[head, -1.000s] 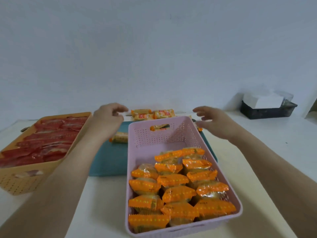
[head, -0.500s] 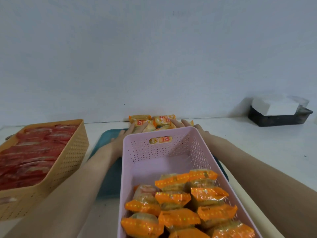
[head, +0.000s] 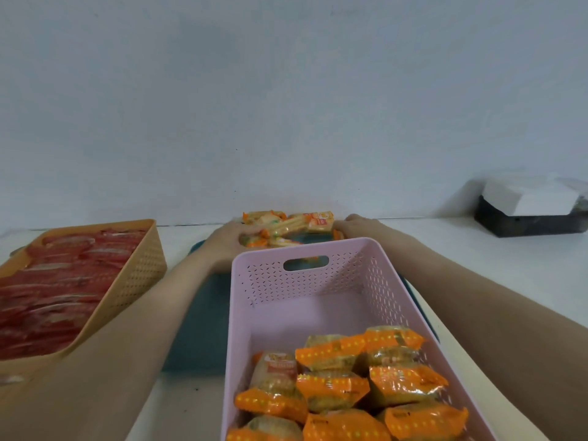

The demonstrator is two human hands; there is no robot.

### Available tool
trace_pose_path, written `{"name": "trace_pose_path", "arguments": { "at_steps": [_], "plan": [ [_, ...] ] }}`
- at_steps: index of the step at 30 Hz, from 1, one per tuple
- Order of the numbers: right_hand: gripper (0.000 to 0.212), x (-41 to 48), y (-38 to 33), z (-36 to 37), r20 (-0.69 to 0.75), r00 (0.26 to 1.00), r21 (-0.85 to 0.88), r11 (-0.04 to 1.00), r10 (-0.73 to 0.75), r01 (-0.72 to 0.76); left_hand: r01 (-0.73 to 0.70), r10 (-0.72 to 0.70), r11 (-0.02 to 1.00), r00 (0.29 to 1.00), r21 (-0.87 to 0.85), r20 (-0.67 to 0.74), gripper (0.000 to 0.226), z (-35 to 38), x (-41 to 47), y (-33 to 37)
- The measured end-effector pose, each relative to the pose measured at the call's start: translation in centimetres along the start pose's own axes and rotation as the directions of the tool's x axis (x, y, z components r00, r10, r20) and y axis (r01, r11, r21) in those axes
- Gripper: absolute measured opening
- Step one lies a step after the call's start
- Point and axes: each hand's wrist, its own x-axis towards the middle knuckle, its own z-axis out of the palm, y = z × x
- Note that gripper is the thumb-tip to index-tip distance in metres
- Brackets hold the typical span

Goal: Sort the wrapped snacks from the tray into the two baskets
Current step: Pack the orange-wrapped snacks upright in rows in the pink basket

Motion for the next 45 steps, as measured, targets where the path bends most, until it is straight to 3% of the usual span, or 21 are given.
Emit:
{"name": "trace_pose_path", "arguments": {
  "at_steps": [3,5,6,8,10,11,13,17,20,22,24,26,29,32,34,38,40,42,45],
  "plan": [
    [0.024,-0.9,0.8,0.4,-0.185,0.983,0.147,0.989,0.021,0.006,-0.004,0.004,1.0,0.978,0.0,-0.21,0.021,-1.2,-0.8,0.2],
    [0.008,-2.2,1.2,0.5,-0.279,0.956,0.366,0.93,0.088,0.021,-0.034,0.026,0.999,0.947,-0.02,-0.319,0.019,-2.0,-1.4,0.8],
    [0.011,-3.1,1.1,0.1,-0.297,0.942,0.549,0.835,0.156,0.034,-0.047,0.03,0.998,0.932,-0.039,-0.36,0.016,-2.4,-1.5,1.0],
    [0.012,-5.7,0.9,-2.0,-0.309,0.918,0.832,0.539,0.25,0.133,-0.066,0.028,0.995,0.897,-0.073,-0.441,0.01,-3.5,-2.4,2.1],
    [0.019,-8.7,0.5,-5.0,-0.303,0.93,0.926,0.296,0.207,0.236,-0.142,0.071,0.984,0.864,-0.106,-0.499,0.012,-4.6,-3.5,3.8],
    [0.021,-10.2,0.1,-6.5,-0.311,0.939,0.935,0.226,0.147,0.275,-0.185,0.112,0.979,0.849,-0.091,-0.516,0.015,-5.1,-4.2,4.7],
    [0.013,-13.2,-0.9,-8.9,-0.359,0.932,0.919,0.191,0.039,0.346,-0.26,0.216,0.965,0.828,-0.015,-0.518,0.024,-5.8,-6.0,7.1],
    [0.039,-16.7,-3.0,-9.7,-0.288,0.95,0.913,0.265,-0.118,0.31,-0.367,0.349,0.928,0.804,0.06,-0.482,0.025,-6.2,-9.6,10.9],
    [0.058,-17.3,-3.8,-7.9,-0.209,0.965,0.899,0.357,-0.159,0.253,-0.379,0.336,0.925,0.86,-0.039,-0.384,0.013,-4.6,-11.5,11.9],
    [0.074,-17.7,-4.2,-6.7,-0.242,0.963,0.864,0.424,-0.122,0.271,-0.355,0.324,0.932,0.907,-0.075,-0.269,0.027,-3.0,-12.3,11.5],
    [0.081,-18.0,-4.5,-6.0,-0.305,0.946,0.846,0.422,-0.115,0.324,-0.305,0.286,0.94,0.949,-0.155,-0.136,0.039,-1.6,-13.2,10.9],
    [0.079,-18.2,-4.4,-5.7,-0.334,0.935,0.852,0.387,-0.117,0.352,-0.24,0.234,0.94,0.971,-0.241,-0.051,0.048,-0.6,-13.7,10.4],
    [0.072,-18.7,-4.4,-5.6,-0.322,0.933,0.872,0.332,-0.161,0.358,-0.252,0.244,0.944,0.968,-0.211,-0.062,0.032,0.5,-14.2,9.9],
    [0.049,-19.1,-4.7,-5.8,-0.36,0.926,0.804,0.467,-0.11,0.368,-0.302,0.304,0.952,0.93,0.041,-0.207,0.008,0.3,-14.5,9.8],
    [0.034,-19.1,-4.7,-5.8,-0.413,0.907,0.714,0.59,-0.079,0.377,-0.26,0.316,0.934,0.921,0.243,-0.229,0.012,-0.3,-15.2,10.1],
    [0.022,-19.3,-5.0,-5.6,-0.468,0.873,0.385,0.858,-0.137,0.341,-0.198,0.238,0.767,0.971,0.61,0.016,0.034,-0.6,-16.5,11.4],
    [0.023,-19.4,-5.5,-5.4,-0.505,0.848,0.25,0.913,-0.162,0.323,-0.208,0.207,0.732,0.975,0.648,0.079,0.038,-0.5,-16.5,11.8],
    [0.023,-19.6,-6.2,-5.5,-0.531,0.819,0.196,0.908,-0.219,0.37,-0.203,0.166,0.764,0.979,0.612,0.118,0.035,-0.5,-16.2,12.0],
    [0.022,-19.9,-7.1,-5.9,-0.429,0.84,0.144,0.894,-0.331,0.425,-0.164,0.141,0.806,0.986,0.569,0.084,0.021,-0.7,-15.7,12.1]
  ]
}}
